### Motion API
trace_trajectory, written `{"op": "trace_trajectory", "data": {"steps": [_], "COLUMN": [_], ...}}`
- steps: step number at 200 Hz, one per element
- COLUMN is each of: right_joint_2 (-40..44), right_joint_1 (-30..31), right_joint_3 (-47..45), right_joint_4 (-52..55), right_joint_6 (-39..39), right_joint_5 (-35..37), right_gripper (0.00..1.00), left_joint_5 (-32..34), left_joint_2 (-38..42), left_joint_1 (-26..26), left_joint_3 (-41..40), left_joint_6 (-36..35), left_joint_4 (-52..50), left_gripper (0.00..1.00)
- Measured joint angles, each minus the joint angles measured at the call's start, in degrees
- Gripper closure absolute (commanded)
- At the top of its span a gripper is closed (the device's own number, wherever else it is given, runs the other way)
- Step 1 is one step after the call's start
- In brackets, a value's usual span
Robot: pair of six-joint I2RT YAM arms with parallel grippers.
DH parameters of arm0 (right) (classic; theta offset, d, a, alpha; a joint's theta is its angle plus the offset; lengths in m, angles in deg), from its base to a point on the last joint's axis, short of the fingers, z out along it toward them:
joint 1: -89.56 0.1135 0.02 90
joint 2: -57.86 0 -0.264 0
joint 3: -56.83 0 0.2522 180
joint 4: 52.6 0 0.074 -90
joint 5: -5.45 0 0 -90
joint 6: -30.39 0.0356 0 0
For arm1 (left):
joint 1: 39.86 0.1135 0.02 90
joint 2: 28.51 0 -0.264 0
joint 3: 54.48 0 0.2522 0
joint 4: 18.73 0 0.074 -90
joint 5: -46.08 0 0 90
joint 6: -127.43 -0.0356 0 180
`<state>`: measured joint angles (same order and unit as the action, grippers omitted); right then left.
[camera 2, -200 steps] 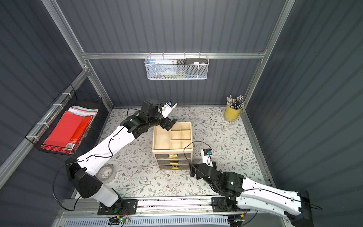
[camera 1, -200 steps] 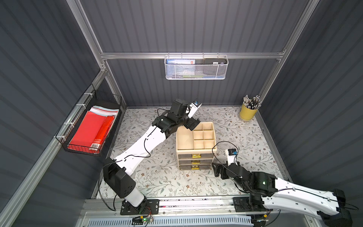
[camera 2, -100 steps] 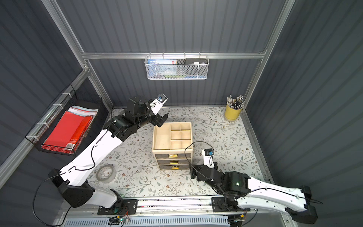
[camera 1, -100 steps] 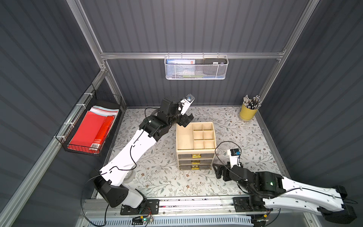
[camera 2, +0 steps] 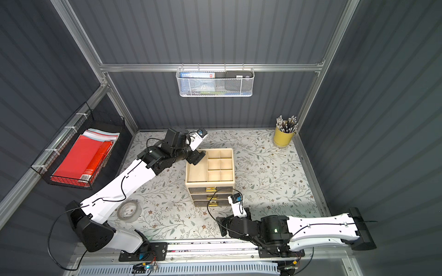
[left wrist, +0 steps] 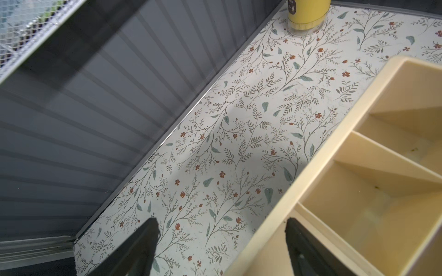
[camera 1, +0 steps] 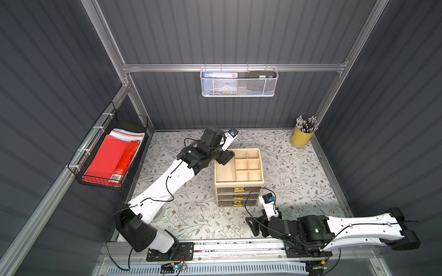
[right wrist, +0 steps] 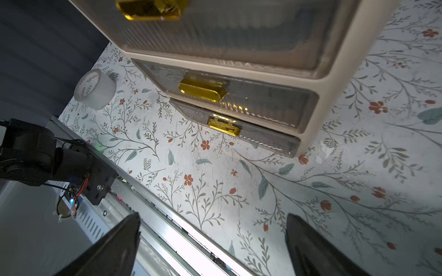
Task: Take the mice out of the drawer
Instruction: Adjust the storage box at the center of the board.
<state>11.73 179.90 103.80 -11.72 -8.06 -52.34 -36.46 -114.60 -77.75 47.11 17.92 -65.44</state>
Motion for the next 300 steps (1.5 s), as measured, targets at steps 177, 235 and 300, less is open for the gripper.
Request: {"op": "trace_trajectory", "data": {"steps": [177,235,300], "right_joint_2": [8.81,-1.68,0.55], "right_joint_1": [-22.95,-49.37,-49.48], "right_joint_3": [-6.8,-1.92,-0.55], "right_joint_4": [-26.62,-36.28,-34.32], "right_joint_6": [-19.54,-21.11,-19.52], "right_joint_5": [0.7,-32.28,-45.75], "right_gripper": [0.05,0.11,0.07], "left_joint_5": [12.74,26.58,16.15], "left_joint_2": [6.01,9.38,10.67], "left_joint_1": [1.01,1.25,1.25], "left_joint_3": [-6.91,-10.82,-10.47], "left_joint_6": [10.78,16.02,12.24], "left_joint_4": [8.5,10.47,9.7], "left_gripper": [0.61,0.59,0.08]}}
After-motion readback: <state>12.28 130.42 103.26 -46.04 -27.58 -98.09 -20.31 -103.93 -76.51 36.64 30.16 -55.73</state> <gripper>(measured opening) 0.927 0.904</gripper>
